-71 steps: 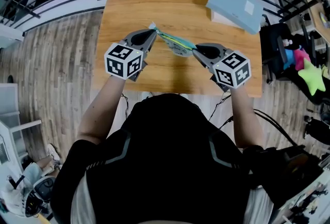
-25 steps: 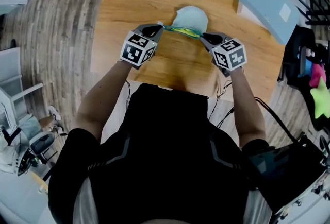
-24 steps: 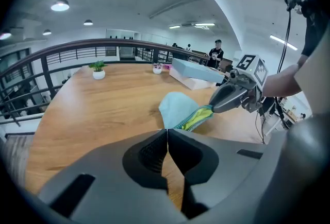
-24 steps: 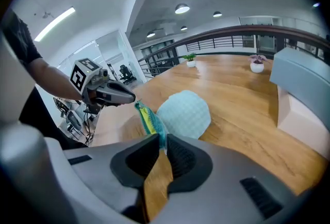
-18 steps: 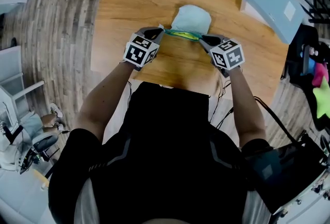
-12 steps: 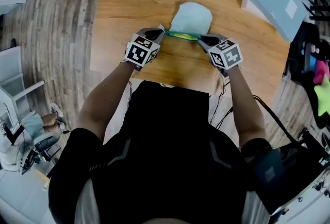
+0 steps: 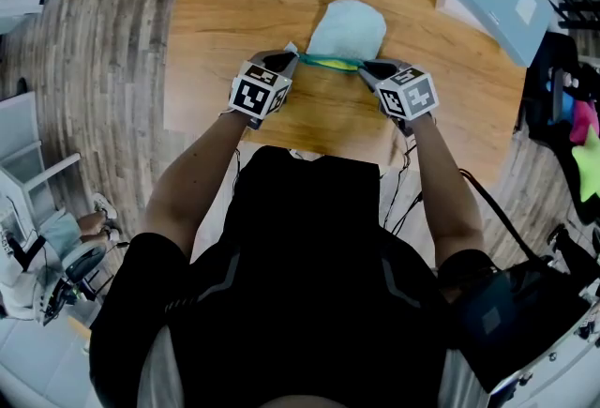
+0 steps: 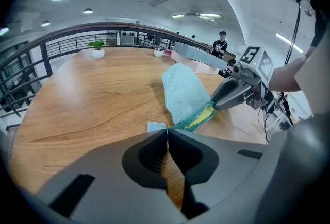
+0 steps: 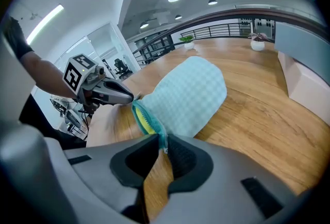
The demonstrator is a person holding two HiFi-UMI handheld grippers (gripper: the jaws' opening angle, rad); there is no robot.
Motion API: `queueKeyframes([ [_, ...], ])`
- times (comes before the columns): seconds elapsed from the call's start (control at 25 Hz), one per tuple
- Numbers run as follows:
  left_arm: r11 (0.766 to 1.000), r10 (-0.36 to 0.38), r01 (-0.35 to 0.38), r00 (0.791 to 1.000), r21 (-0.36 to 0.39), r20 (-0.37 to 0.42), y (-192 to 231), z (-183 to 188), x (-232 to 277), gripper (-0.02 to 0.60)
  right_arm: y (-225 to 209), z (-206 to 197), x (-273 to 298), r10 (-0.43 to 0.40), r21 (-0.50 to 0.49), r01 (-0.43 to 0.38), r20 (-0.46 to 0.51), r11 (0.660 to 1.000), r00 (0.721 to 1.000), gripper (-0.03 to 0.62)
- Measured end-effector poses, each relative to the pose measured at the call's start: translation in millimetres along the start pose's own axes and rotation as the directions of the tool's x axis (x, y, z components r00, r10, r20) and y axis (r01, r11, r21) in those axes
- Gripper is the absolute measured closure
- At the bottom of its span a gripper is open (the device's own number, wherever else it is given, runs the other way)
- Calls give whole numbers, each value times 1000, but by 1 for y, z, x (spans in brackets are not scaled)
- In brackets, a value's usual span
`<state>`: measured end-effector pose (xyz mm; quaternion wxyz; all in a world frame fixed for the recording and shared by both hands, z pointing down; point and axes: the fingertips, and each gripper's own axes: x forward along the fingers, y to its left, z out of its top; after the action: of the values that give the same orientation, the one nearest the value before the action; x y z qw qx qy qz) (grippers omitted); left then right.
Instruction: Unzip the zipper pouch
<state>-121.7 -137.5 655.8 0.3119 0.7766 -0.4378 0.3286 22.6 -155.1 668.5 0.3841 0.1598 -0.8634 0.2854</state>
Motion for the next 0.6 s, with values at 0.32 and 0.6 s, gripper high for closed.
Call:
queueKeyframes([
  [0.32, 1000, -16, 17, 999, -17, 51, 0, 7, -18, 548, 6, -2, -7, -23, -4, 23, -25, 1000, 999, 493],
  [0.6, 996, -92, 93, 983, -3, 162, -14, 38, -56, 546, 26, 6, -38, -28, 28, 27, 39, 999, 999, 464],
])
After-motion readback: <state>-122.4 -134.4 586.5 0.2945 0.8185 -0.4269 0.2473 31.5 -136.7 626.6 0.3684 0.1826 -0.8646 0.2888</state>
